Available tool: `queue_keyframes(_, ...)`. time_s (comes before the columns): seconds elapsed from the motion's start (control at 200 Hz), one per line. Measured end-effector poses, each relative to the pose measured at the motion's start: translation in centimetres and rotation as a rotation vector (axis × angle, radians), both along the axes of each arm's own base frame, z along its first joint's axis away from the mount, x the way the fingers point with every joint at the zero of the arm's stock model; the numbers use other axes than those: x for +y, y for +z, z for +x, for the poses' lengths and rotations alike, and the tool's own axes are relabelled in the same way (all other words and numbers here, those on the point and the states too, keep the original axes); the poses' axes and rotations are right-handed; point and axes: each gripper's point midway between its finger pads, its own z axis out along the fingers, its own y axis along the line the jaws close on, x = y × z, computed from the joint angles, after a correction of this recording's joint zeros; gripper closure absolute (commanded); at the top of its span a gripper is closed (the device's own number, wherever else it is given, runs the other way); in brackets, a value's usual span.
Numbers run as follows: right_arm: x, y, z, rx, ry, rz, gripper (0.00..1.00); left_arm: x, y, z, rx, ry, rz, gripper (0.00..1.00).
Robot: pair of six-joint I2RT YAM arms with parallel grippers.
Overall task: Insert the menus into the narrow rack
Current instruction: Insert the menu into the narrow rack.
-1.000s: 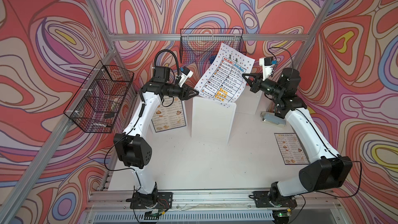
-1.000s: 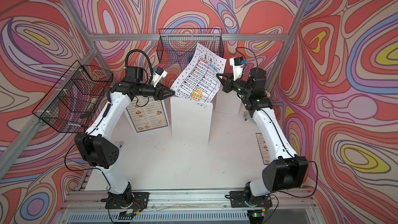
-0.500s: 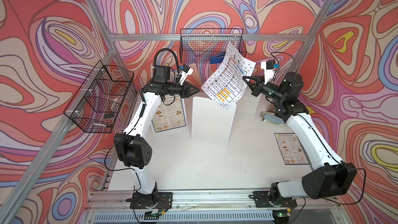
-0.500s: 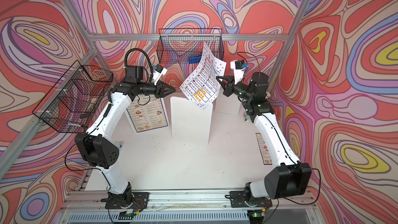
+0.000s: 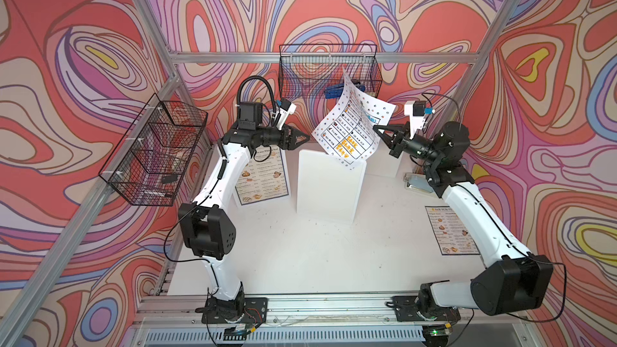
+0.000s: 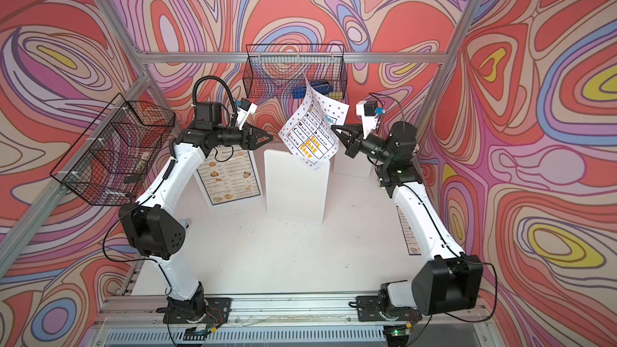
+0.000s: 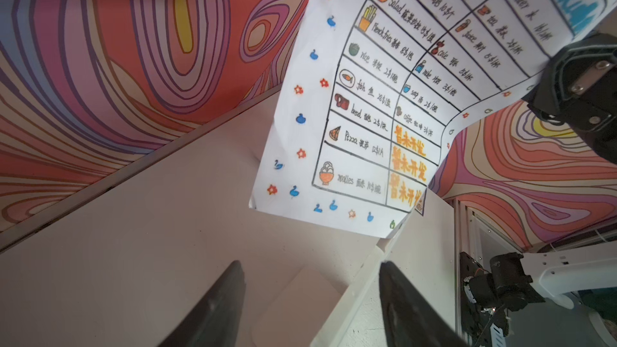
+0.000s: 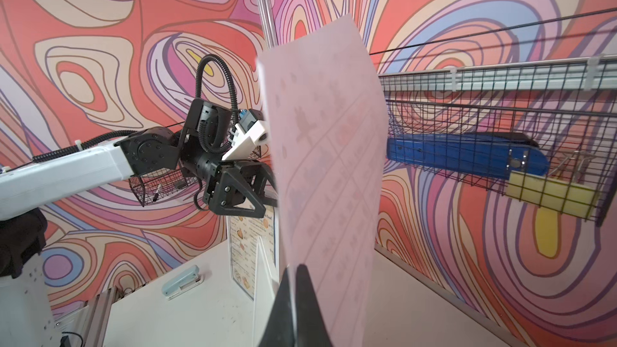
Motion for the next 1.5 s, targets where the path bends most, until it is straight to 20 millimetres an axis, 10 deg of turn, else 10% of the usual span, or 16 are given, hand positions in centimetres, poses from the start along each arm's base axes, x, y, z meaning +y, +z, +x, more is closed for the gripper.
queue_keyframes(0.556, 0.6, 1.6, -1.5, -0.061, 0.076, 0.035, 1.00, -1.2, -1.2, 1.9, 0.037, -0.034, -0.044, 0.36)
queue_keyframes(1.027, 0.6, 1.7, -1.6, -0.065, 0.081, 0.039, 1.00, -3.6, -1.6, 1.4, 0.022, -0.078, -0.031, 1.00)
queue_keyframes(1.497, -0.1, 0.9, -0.2, -0.017, 0.003, 0.043, 1.00, -2.0, 1.5, -1.5, -0.045, -0.006, 0.007, 1.00)
